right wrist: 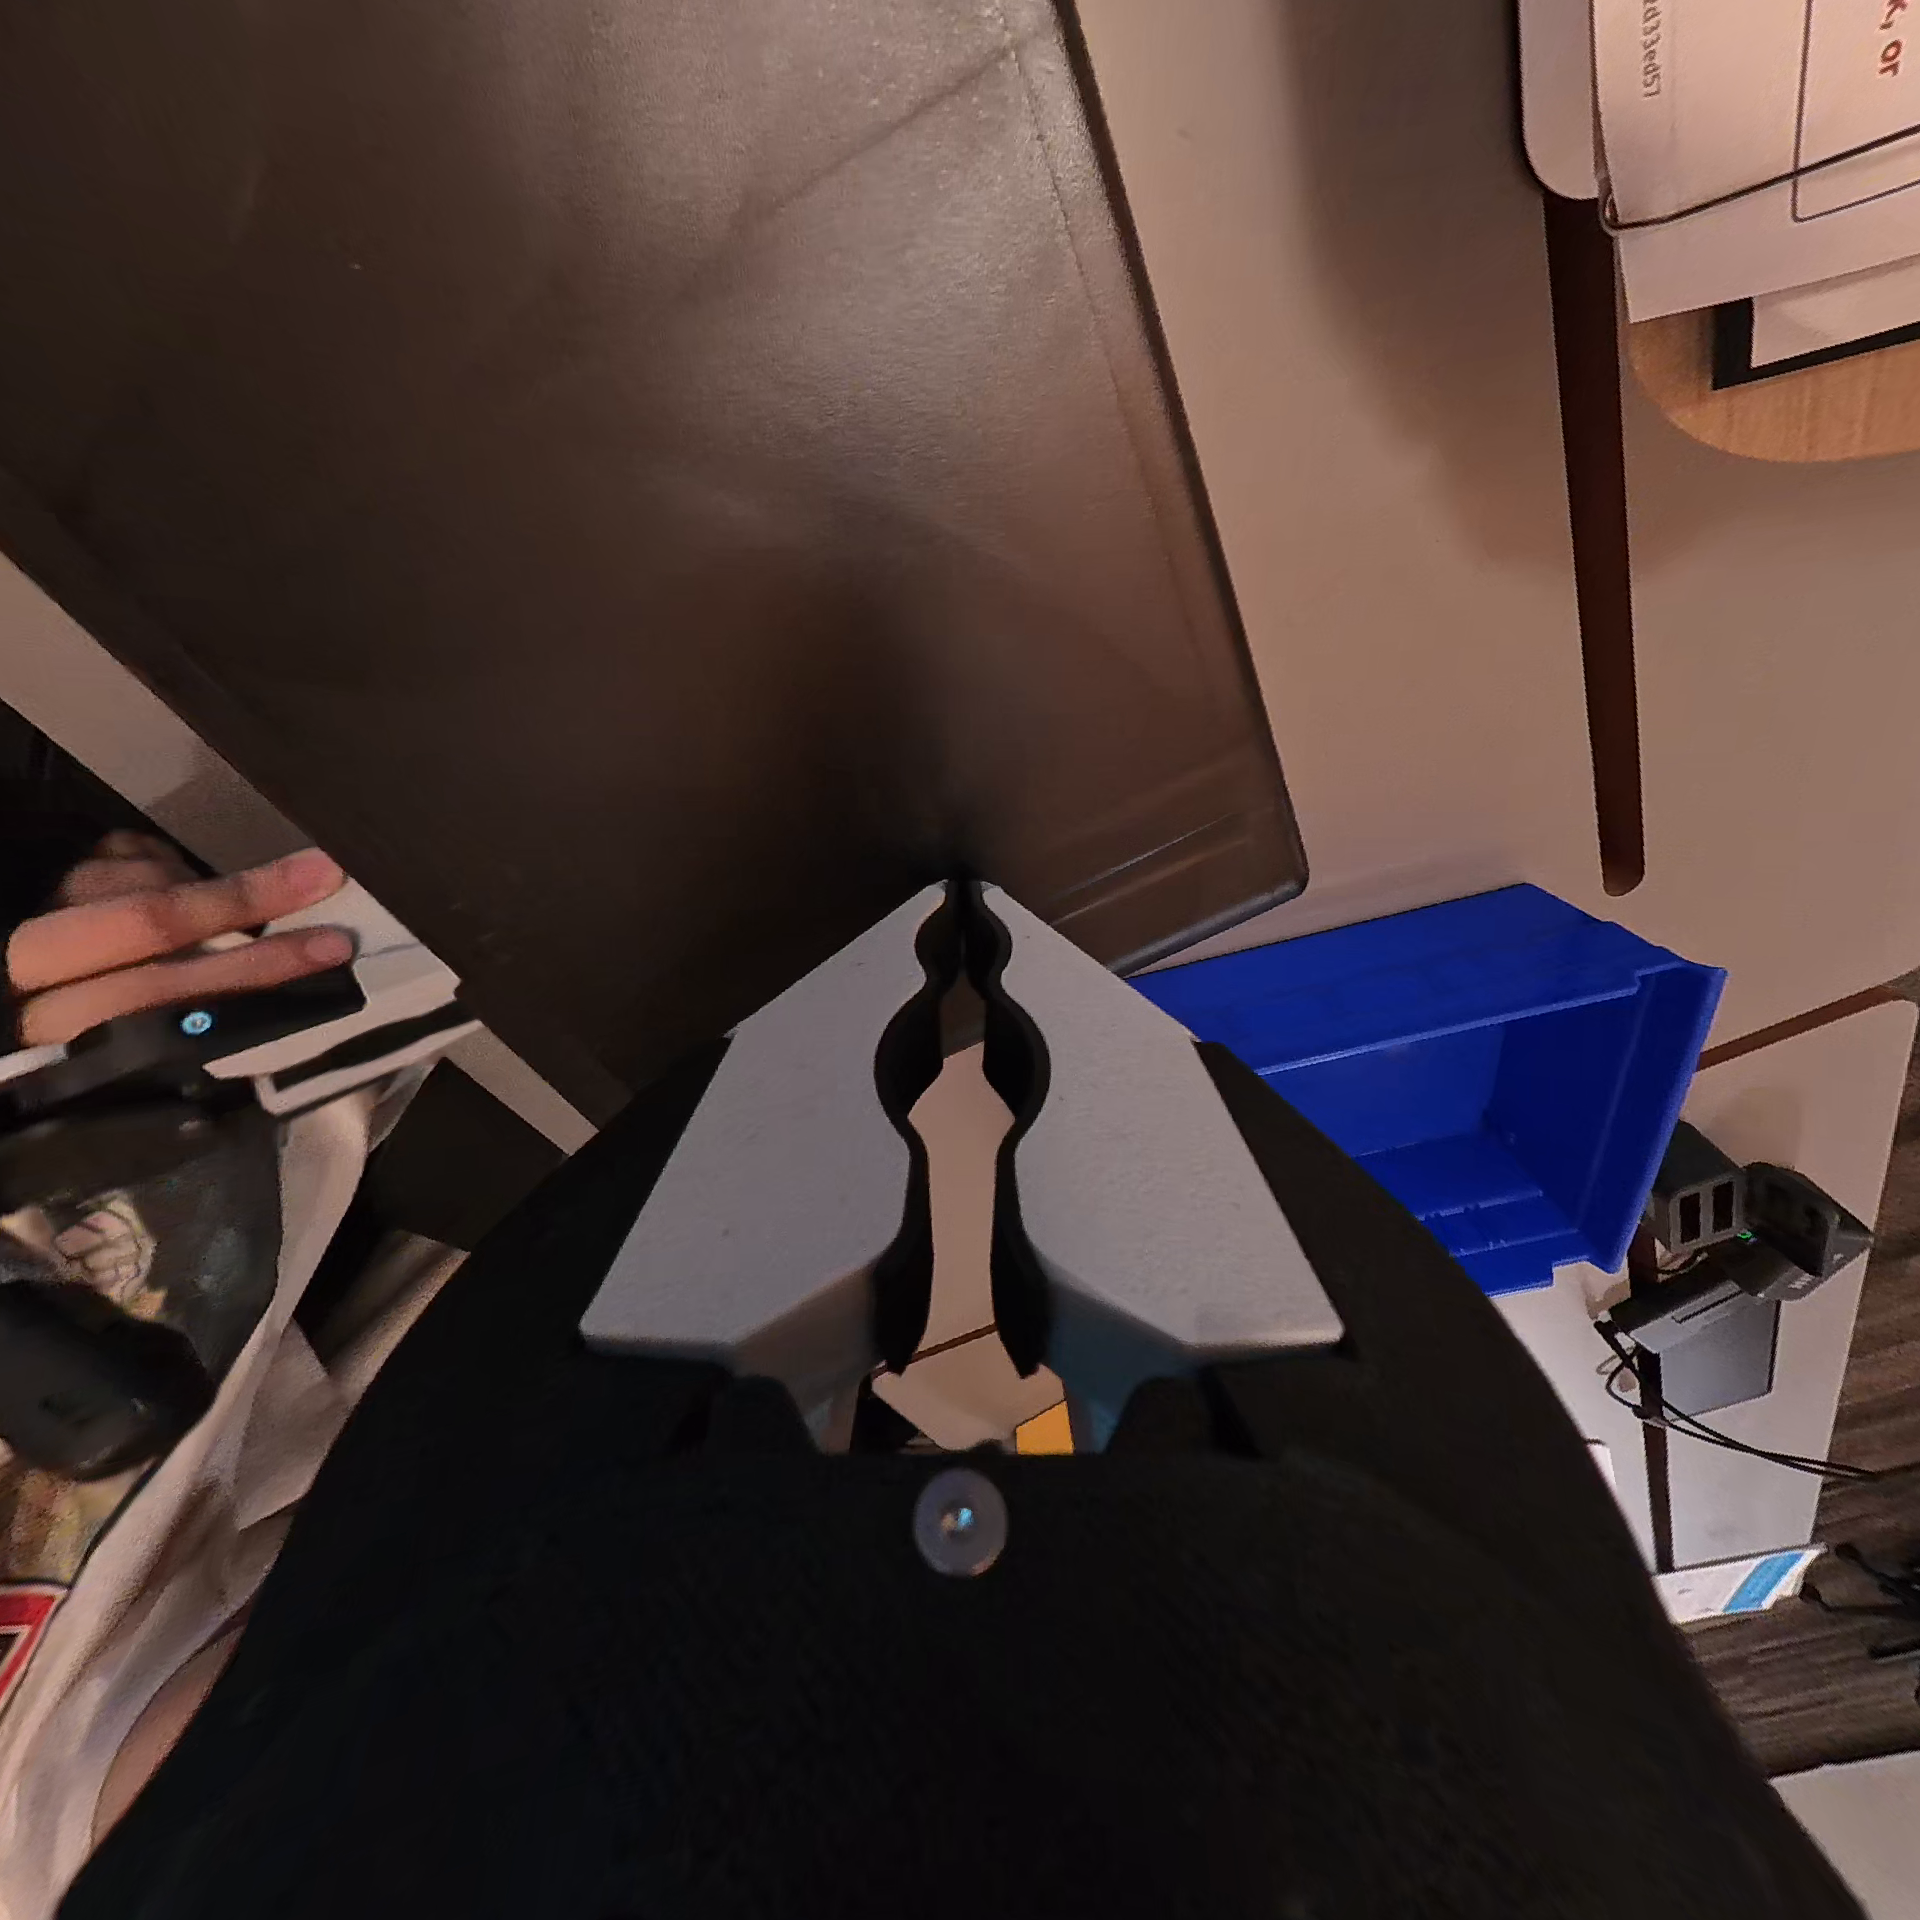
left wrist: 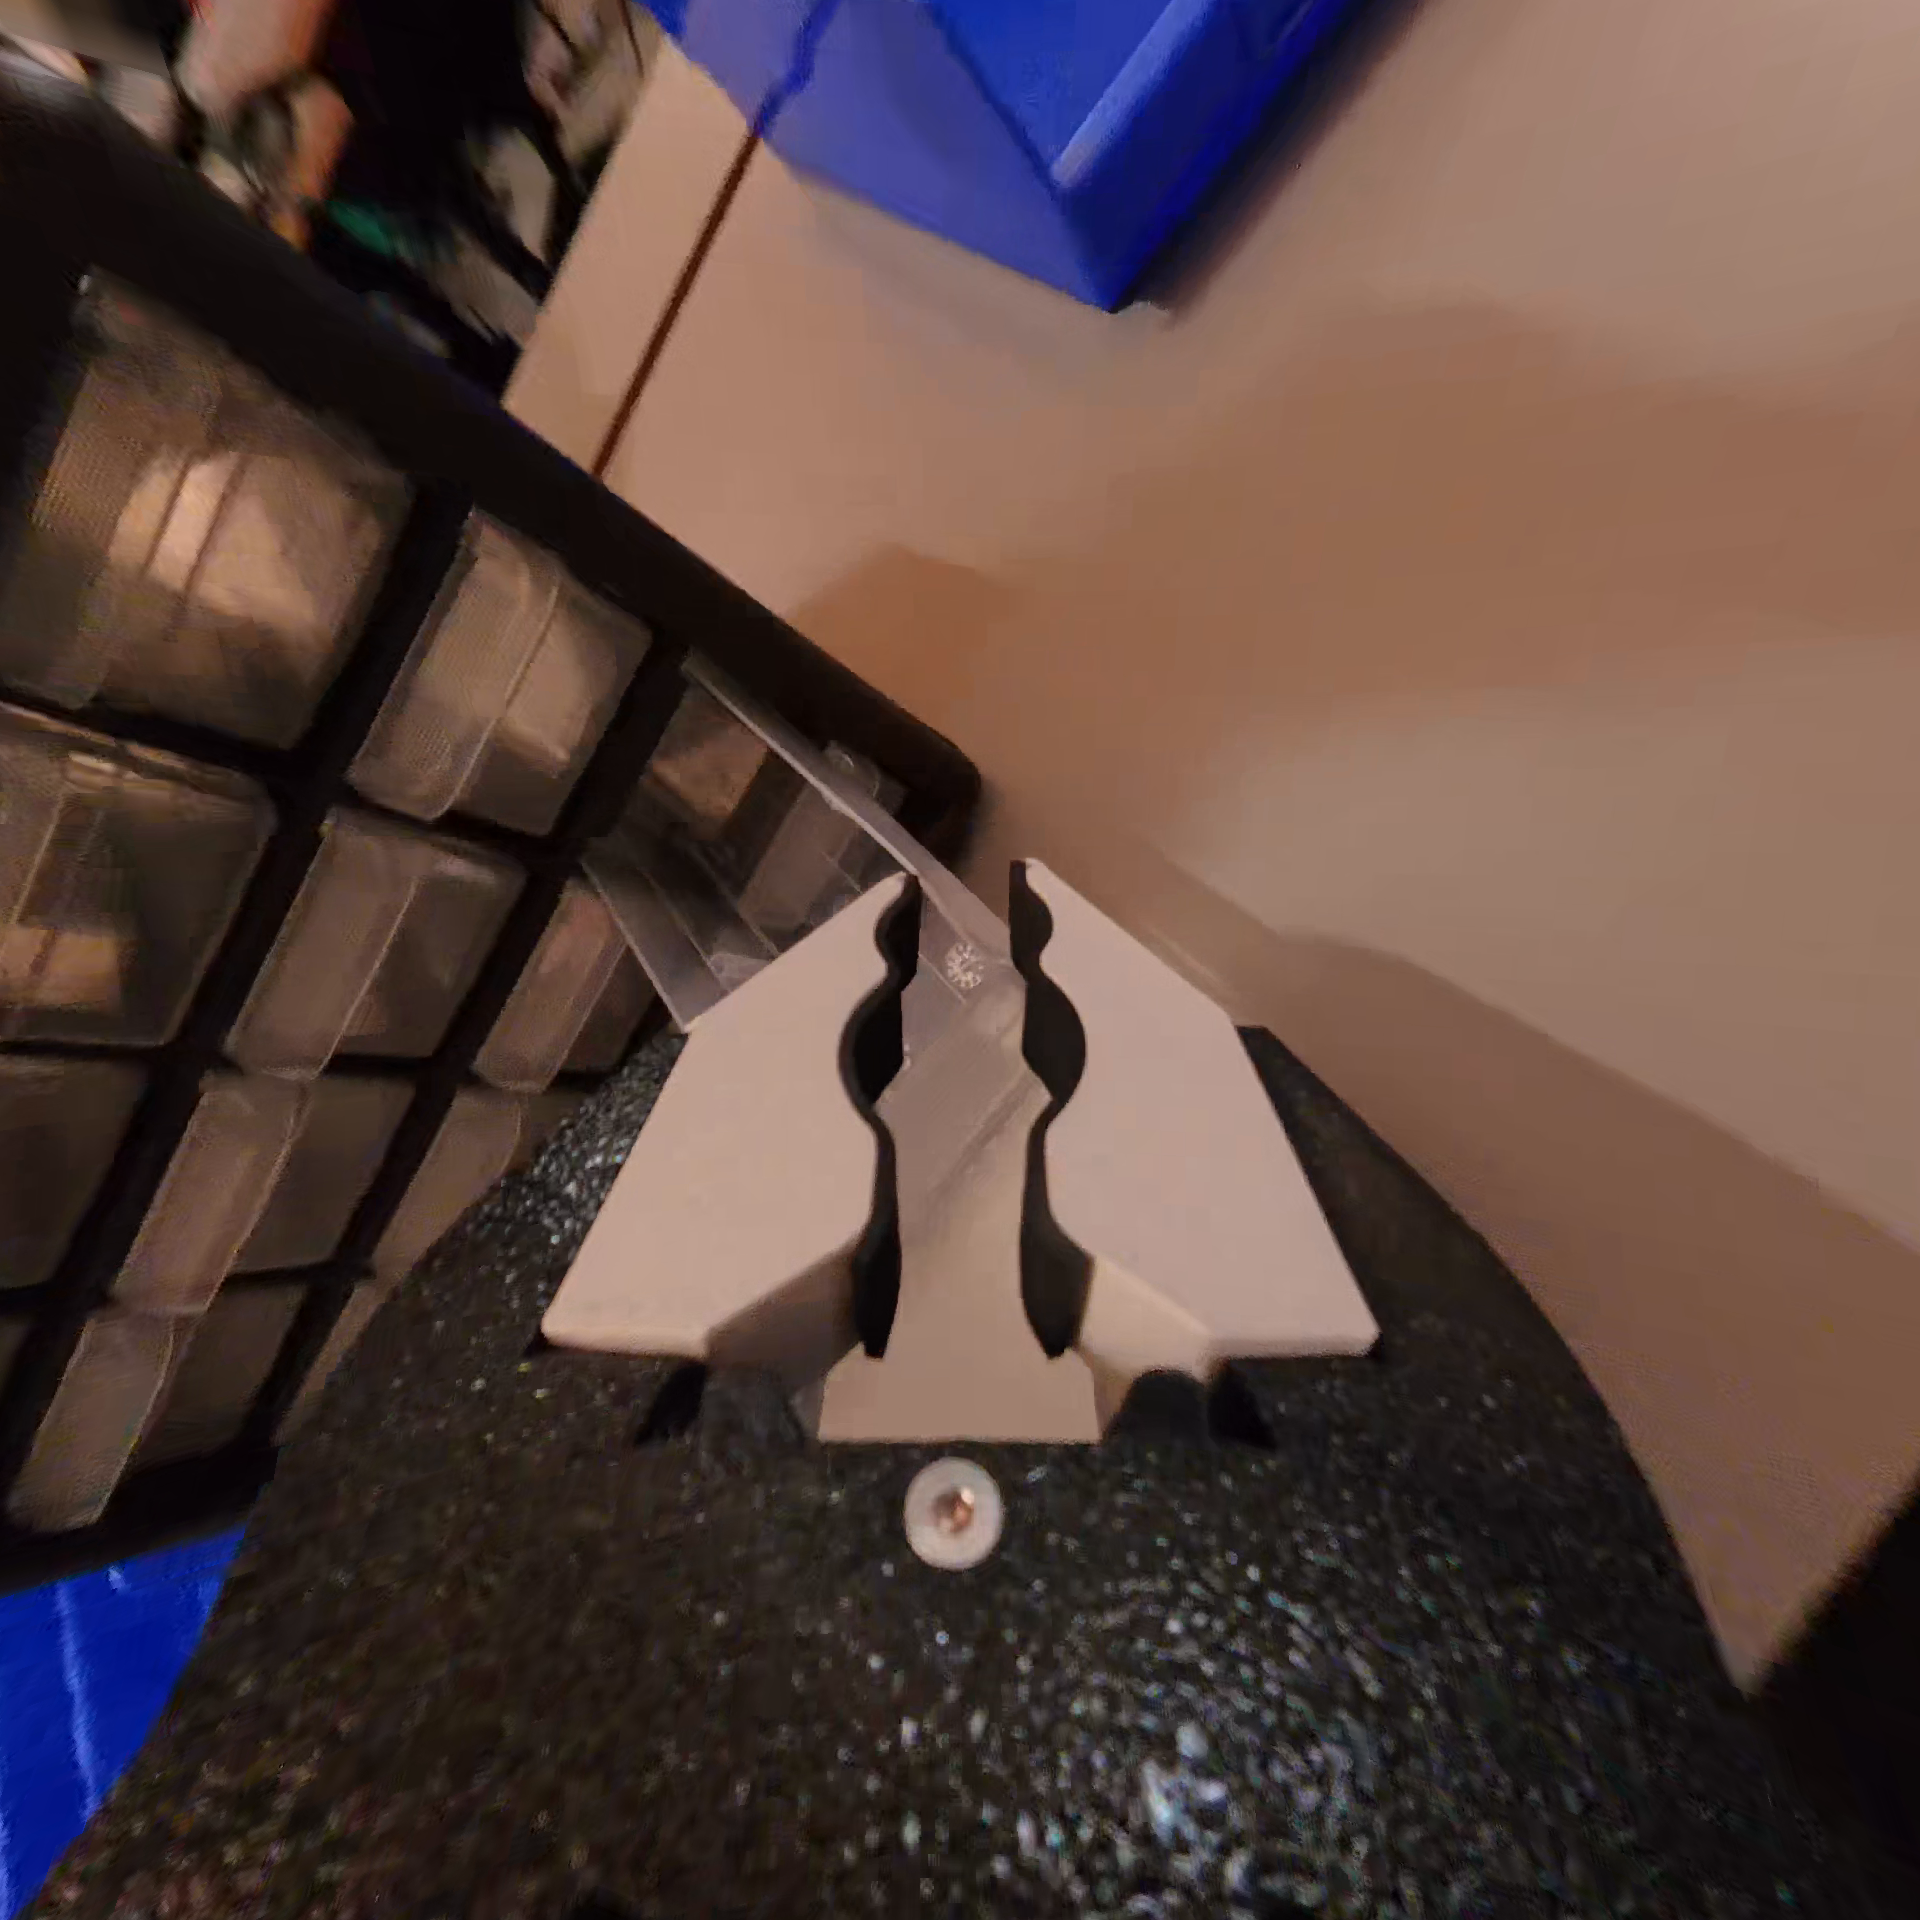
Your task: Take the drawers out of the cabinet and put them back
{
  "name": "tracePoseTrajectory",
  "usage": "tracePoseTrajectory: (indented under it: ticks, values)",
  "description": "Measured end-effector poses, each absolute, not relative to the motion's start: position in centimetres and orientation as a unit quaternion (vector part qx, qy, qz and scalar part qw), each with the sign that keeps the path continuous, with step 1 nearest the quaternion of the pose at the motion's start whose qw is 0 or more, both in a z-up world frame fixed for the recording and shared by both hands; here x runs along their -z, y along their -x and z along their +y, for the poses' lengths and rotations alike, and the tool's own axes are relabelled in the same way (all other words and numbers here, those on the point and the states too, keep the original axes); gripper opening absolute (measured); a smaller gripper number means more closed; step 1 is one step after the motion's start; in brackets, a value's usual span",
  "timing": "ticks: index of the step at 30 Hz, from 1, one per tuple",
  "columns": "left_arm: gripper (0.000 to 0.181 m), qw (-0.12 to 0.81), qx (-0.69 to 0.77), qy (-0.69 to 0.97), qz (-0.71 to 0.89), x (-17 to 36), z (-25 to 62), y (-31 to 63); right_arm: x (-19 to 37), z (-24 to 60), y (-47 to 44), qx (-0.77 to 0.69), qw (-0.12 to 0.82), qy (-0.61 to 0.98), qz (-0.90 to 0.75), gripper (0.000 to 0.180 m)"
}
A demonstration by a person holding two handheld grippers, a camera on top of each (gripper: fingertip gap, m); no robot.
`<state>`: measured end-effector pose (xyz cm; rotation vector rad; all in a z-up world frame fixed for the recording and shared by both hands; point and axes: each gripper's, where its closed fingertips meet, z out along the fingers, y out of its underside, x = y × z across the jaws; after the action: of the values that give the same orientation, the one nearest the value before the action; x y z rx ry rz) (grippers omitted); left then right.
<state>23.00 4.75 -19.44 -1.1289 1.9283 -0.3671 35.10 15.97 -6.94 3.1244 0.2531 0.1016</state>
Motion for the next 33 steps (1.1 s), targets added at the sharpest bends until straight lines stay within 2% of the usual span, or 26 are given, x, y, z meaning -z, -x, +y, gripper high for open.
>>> tracePoseTrajectory:
  ticks: [1, 6, 17, 20, 21, 22, 27, 29, 32, 33]
  values:
    - [0.015, 0.445, 0.151, 0.434, 0.769, 19.7, 4.8, -23.2, 6.9, 16.0, -35.1, -0.034, 0.002, -0.996, 0.081, 0.000]
    - [0.018, 0.537, 0.097, 0.346, 0.763, 19.6, 4.2, -24.1, 6.9, 16.0, -35.1, -0.049, 0.004, -0.995, 0.082, 0.000]
    - [0.022, 0.554, 0.094, 0.336, 0.756, 19.3, 4.7, -24.0, 6.9, 15.9, -35.1, -0.061, 0.023, -0.995, 0.082, 0.000]
    - [0.030, 0.583, 0.084, 0.294, 0.753, 18.8, 4.2, -24.2, 6.9, 15.9, -35.2, -0.065, 0.022, -0.994, 0.080, 0.000]
    - [0.042, 0.592, 0.072, 0.267, 0.757, 18.7, 3.8, -24.1, 6.9, 15.9, -35.2, -0.066, 0.023, -0.994, 0.080, 0.000]
    - [0.046, 0.599, 0.063, 0.244, 0.760, 18.7, 3.3, -24.1, 6.9, 15.9, -35.2, -0.067, 0.024, -0.994, 0.079, 0.000]
    - [0.045, 0.606, 0.084, 0.232, 0.757, 19.3, 2.4, -23.4, 6.9, 15.9, -35.2, -0.072, 0.029, -0.994, 0.073, 0.000]
    - [0.039, 0.629, 0.093, 0.232, 0.736, 18.2, 2.5, -22.6, 6.9, 15.9, -35.2, -0.073, 0.029, -0.994, 0.070, 0.000]
    - [0.000, 0.677, 0.128, 0.213, 0.693, 16.2, 2.0, -20.1, 6.9, 15.9, -35.2, -0.072, 0.024, -0.995, 0.065, 0.000]
    - [0.000, 0.691, 0.122, 0.203, 0.683, 16.1, 2.3, -19.2, 6.9, 15.9, -35.2, -0.070, 0.021, -0.995, 0.062, 0.000]
